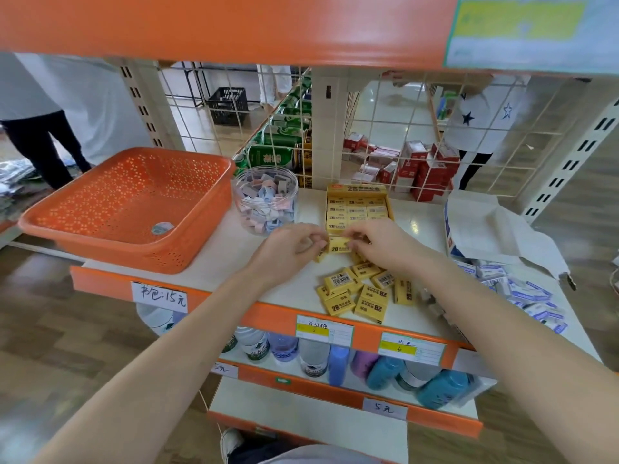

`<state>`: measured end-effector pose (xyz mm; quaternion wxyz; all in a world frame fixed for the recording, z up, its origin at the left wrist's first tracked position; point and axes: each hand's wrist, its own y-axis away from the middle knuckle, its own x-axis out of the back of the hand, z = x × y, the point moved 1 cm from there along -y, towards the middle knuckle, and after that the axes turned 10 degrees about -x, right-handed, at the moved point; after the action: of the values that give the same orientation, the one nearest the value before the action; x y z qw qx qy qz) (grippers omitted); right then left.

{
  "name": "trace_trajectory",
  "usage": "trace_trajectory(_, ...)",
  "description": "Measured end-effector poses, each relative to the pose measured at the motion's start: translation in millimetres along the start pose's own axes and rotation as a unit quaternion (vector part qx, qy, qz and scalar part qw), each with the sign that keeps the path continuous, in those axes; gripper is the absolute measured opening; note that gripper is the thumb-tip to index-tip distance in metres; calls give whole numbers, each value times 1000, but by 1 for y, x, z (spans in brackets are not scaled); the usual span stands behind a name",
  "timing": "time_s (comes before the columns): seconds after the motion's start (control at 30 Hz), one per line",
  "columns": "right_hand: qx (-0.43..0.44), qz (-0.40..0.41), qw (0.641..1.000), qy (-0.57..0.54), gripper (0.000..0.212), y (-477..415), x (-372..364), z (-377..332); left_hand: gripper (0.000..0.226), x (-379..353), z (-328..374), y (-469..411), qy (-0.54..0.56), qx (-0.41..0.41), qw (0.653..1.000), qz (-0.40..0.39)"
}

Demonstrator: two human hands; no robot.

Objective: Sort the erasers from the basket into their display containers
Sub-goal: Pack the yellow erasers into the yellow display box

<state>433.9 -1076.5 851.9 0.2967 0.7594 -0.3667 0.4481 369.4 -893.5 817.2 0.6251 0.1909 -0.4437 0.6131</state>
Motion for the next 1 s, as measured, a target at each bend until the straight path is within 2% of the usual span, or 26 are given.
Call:
trace_trajectory(0.17, 2, 14, 999, -45, 25, -3, 5, 2, 40, 5, 13, -3, 12, -32, 999, 16)
trace_trajectory(0.3, -6, 22, 992, -125, 19, -1, 8, 4, 32, 3, 17, -5, -21, -46, 997, 61)
trace_trajectory(0.4, 0, 18, 987, -160, 20, 4, 10, 9, 29, 2, 20, -7, -31, -39, 998, 49)
trace_trajectory(0.47, 22, 1, 994, -111, 26, 7, 13, 13, 30, 1, 22, -7, -43, -24, 998, 29)
trace_trajectory(0.6, 46, -37, 990, 127, 51, 9, 11, 22, 32, -2, 18, -4, -66, 5, 998, 17)
trace_trajectory(0.67, 39, -43, 986, 154, 53, 11, 8, 25, 32, -2, 15, -3, -69, 16, 997, 14)
trace_trajectory(0.87, 54, -40, 975, 210, 36, 13, 8, 26, 30, -2, 9, -2, -61, 12, 998, 23)
trace_trajectory(1.0, 71, -32, 979, 188, 9, 17, 6, 27, 28, -2, 8, 1, -56, 9, 998, 31)
